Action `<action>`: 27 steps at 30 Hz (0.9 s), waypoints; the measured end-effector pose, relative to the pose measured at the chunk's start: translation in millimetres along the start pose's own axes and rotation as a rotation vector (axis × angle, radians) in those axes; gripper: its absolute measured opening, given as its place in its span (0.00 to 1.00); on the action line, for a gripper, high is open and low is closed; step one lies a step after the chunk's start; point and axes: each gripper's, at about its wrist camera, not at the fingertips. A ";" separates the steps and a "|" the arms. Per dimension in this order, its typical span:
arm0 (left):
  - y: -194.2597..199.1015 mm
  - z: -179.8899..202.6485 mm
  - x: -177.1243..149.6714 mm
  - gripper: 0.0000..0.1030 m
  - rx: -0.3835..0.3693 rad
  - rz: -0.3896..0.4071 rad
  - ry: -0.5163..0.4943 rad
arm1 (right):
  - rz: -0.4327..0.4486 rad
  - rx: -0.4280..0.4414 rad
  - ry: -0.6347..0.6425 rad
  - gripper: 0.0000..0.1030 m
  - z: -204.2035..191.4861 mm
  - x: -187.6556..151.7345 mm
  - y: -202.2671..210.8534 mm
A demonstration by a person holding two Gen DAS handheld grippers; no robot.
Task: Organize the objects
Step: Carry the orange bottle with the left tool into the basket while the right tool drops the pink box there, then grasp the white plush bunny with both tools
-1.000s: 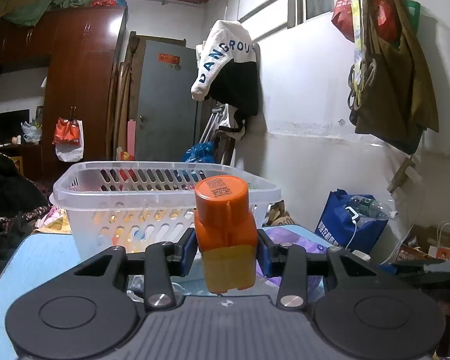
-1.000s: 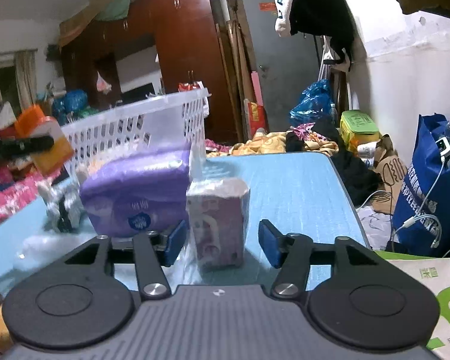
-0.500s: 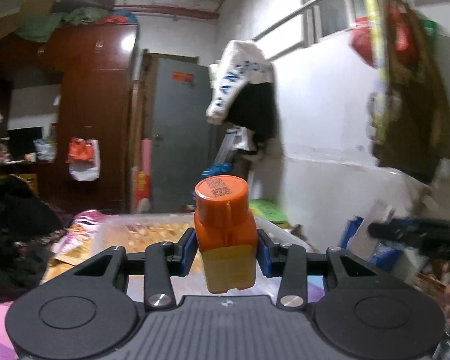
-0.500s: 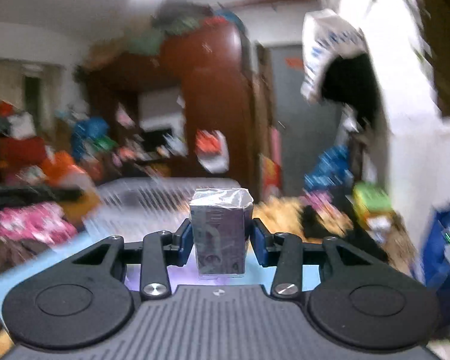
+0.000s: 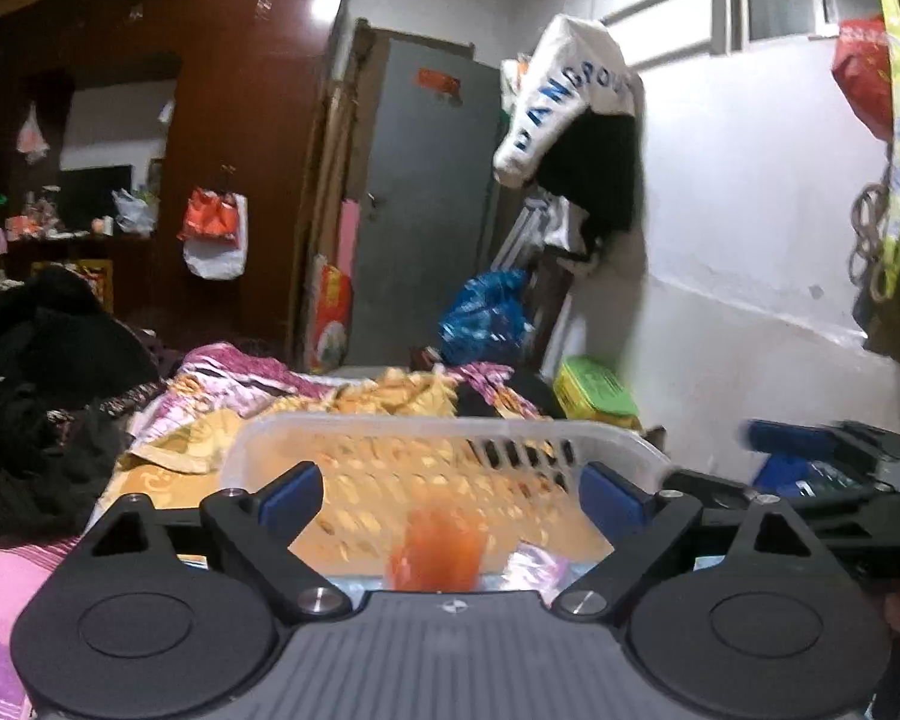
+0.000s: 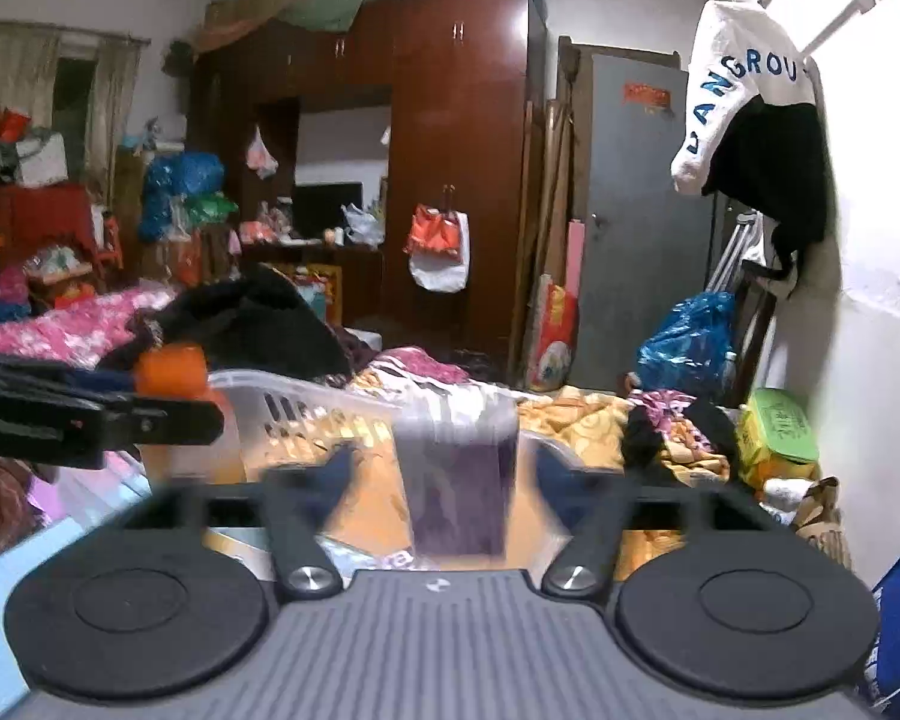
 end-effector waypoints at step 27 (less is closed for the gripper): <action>73.0 -27.9 -134.4 0.78 0.083 -0.071 0.067 | -0.167 0.277 -0.140 0.55 -74.4 -78.0 17.1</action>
Point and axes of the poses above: each gripper's, at about its wrist camera, not at the fingertips, and y roughly against the way its jaws point, z to its right, x to its top, and after that the axes turned 7 degrees about x, right-handed
